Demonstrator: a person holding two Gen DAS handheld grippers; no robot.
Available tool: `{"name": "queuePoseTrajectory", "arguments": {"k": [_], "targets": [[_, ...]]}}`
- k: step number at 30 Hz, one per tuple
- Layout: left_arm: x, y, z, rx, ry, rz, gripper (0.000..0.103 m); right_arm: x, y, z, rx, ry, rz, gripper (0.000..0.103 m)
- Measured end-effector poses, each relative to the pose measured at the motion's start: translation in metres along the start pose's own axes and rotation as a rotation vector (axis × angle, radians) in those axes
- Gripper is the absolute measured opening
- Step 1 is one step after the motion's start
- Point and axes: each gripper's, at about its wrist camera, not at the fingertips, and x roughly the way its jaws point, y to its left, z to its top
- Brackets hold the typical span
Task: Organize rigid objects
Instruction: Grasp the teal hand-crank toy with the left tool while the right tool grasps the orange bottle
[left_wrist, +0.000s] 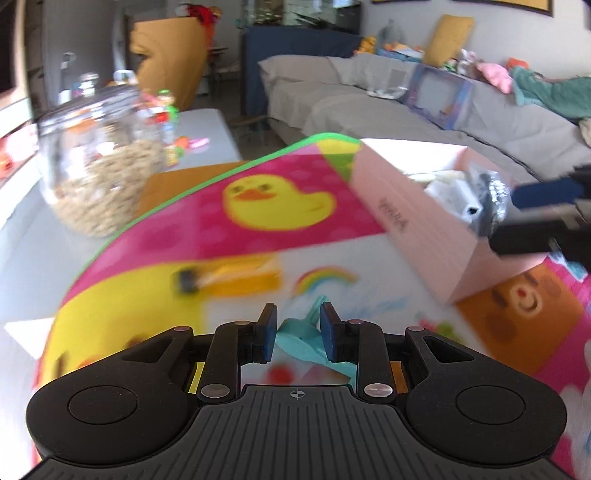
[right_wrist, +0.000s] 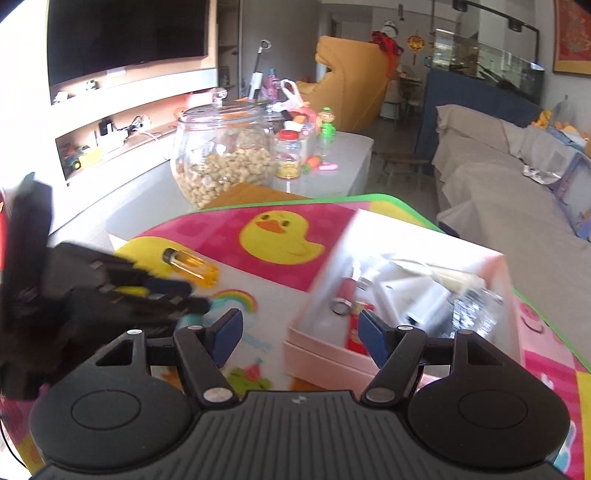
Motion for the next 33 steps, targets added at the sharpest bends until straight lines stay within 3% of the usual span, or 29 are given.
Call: {"name": "queuePoseTrajectory", "arguments": {"k": [3, 7, 11, 13, 20, 22, 24, 26, 33], "targets": [[-0.016, 0.024, -0.014, -0.061, -0.006, 0.076, 0.029, 0.012, 0.013, 0.013, -0.011, 0.021, 0.026, 0.07], [-0.028, 0.051, -0.024, -0.151, -0.011, 0.109, 0.029, 0.039, 0.032, 0.042, 0.003, 0.07, 0.109, 0.07], [-0.036, 0.067, -0.033, -0.206, -0.026, 0.1, 0.029, 0.086, 0.058, 0.066, 0.027, 0.127, 0.182, 0.07], [-0.04, 0.074, -0.036, -0.245, -0.032, 0.081, 0.029, 0.111, 0.073, 0.073, 0.024, 0.146, 0.178, 0.07], [-0.059, 0.098, -0.053, -0.364, -0.038, 0.063, 0.029, 0.175, 0.103, 0.07, -0.006, 0.24, 0.218, 0.069], [-0.065, 0.104, -0.057, -0.39, -0.033, 0.053, 0.029, 0.173, 0.1, 0.062, 0.0, 0.24, 0.225, 0.059], [-0.068, 0.107, -0.061, -0.409, -0.03, 0.041, 0.028, 0.162, 0.097, 0.054, -0.023, 0.243, 0.225, 0.037], [-0.067, 0.106, -0.062, -0.416, -0.029, 0.037, 0.028, 0.148, 0.095, 0.042, -0.055, 0.252, 0.226, 0.028], [-0.048, 0.081, -0.047, -0.392, -0.009, -0.024, 0.027, 0.081, 0.075, -0.009, -0.089, 0.243, 0.178, 0.028]]}}
